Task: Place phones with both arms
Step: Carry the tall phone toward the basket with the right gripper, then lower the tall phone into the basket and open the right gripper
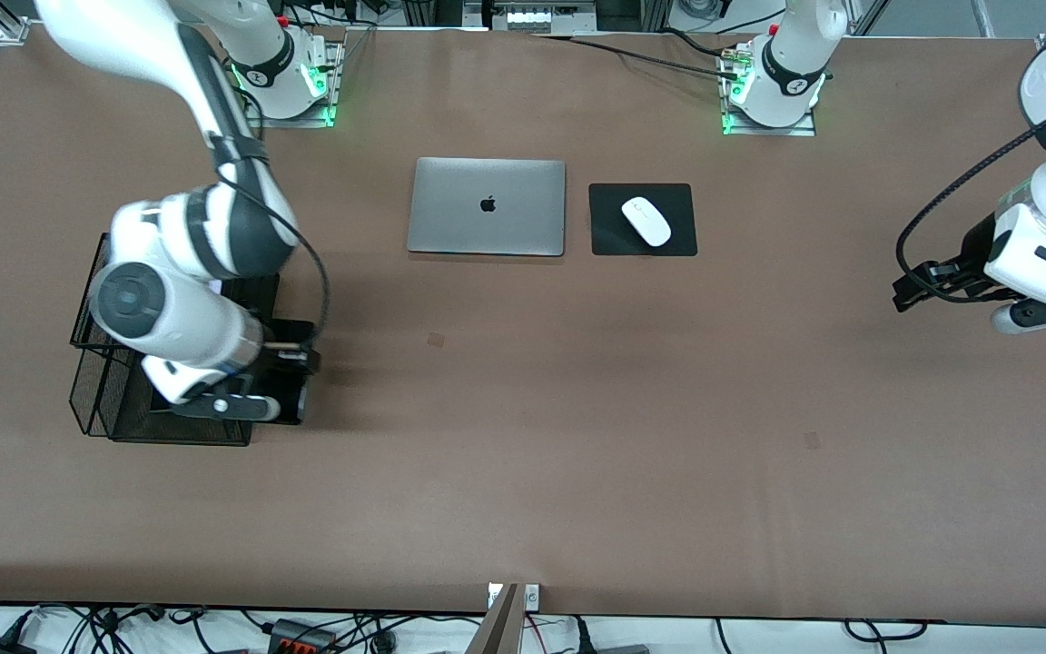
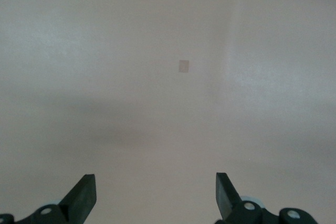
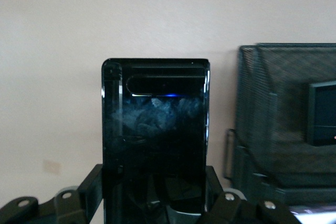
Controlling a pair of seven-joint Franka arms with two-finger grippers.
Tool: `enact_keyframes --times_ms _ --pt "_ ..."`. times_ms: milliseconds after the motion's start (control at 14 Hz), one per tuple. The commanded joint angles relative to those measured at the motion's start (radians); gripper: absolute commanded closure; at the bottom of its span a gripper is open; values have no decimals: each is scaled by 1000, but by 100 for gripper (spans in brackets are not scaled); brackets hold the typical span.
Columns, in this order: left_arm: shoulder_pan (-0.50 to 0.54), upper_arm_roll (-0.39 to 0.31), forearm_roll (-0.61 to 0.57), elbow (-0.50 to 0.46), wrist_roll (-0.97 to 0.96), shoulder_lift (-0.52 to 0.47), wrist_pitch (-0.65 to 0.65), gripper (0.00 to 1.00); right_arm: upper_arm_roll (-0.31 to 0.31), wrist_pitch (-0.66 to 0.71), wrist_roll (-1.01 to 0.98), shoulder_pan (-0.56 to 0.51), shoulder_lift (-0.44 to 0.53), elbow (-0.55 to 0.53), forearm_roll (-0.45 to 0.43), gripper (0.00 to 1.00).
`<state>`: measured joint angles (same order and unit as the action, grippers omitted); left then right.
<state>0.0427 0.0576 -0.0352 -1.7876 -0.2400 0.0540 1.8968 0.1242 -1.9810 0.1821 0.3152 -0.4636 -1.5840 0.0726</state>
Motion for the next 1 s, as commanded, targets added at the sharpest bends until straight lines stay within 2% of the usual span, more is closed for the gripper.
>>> enact_keyframes --times_ms 0,71,214,570,784,927 --pt "-45 -36 26 -53 34 -65 24 0 -9 28 -134 -74 143 -137 -2 74" --pt "-70 -68 24 -53 34 -66 16 0 -9 62 -177 -103 167 -158 -2 74" --pt "-67 -73 24 -49 42 -63 -28 0 -8 117 -243 -166 212 -198 -4 74" --pt "-63 -68 26 0 42 -34 -47 0 -6 254 -320 -304 215 -208 -37 74" --pt "-64 -67 29 107 42 22 -151 0 -5 278 -319 -330 197 -230 -56 74" --pt "-60 -64 32 142 95 44 -199 0 -5 275 -317 -335 192 -258 -66 74"
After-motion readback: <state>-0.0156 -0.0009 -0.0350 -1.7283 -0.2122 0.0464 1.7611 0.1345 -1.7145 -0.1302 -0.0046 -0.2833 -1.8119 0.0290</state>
